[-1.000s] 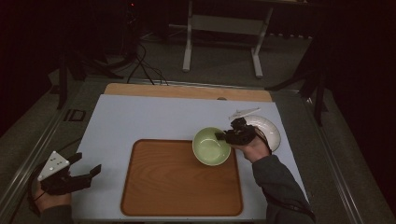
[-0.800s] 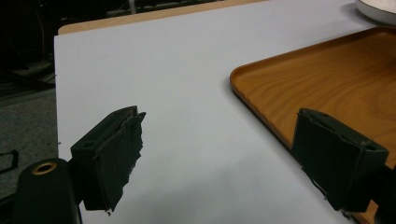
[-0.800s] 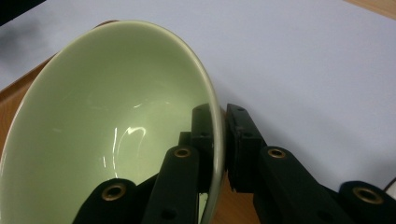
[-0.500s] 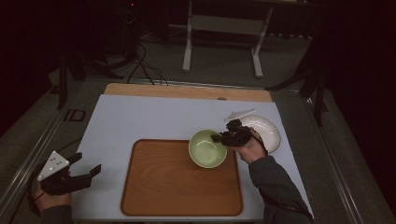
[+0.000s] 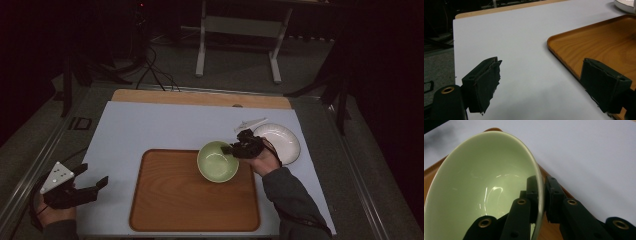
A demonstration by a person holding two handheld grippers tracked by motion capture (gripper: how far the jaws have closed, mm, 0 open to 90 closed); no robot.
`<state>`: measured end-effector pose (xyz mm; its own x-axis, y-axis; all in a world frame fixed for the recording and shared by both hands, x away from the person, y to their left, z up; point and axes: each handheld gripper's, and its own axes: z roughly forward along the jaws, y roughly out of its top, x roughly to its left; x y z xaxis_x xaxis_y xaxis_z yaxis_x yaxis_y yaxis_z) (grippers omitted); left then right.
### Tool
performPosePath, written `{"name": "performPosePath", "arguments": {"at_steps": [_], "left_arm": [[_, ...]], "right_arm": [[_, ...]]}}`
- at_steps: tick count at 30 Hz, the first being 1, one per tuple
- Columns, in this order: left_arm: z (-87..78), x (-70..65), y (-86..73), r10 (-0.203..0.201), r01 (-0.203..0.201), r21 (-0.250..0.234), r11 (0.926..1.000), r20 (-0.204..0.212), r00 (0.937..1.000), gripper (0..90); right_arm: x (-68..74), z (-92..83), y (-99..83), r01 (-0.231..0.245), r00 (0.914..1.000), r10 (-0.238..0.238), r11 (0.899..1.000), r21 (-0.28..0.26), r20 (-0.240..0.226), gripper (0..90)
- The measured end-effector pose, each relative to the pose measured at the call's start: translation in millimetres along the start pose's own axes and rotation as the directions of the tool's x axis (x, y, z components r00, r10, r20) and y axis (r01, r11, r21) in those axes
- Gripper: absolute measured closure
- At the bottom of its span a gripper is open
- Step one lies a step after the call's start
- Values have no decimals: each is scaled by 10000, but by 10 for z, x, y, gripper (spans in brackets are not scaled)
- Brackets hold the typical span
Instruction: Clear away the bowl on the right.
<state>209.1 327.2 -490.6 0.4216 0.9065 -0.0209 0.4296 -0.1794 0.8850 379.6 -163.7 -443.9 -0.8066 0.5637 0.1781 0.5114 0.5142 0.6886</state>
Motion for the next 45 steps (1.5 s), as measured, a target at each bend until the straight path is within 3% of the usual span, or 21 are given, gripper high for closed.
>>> {"name": "performPosePath", "arguments": {"at_steps": [45], "left_arm": [[-9,-6,0,43,-43,-35,10000,13,10000,158]], "right_arm": [[225,316,-41,485,9962,-448,9976,487,-745,826]]}}
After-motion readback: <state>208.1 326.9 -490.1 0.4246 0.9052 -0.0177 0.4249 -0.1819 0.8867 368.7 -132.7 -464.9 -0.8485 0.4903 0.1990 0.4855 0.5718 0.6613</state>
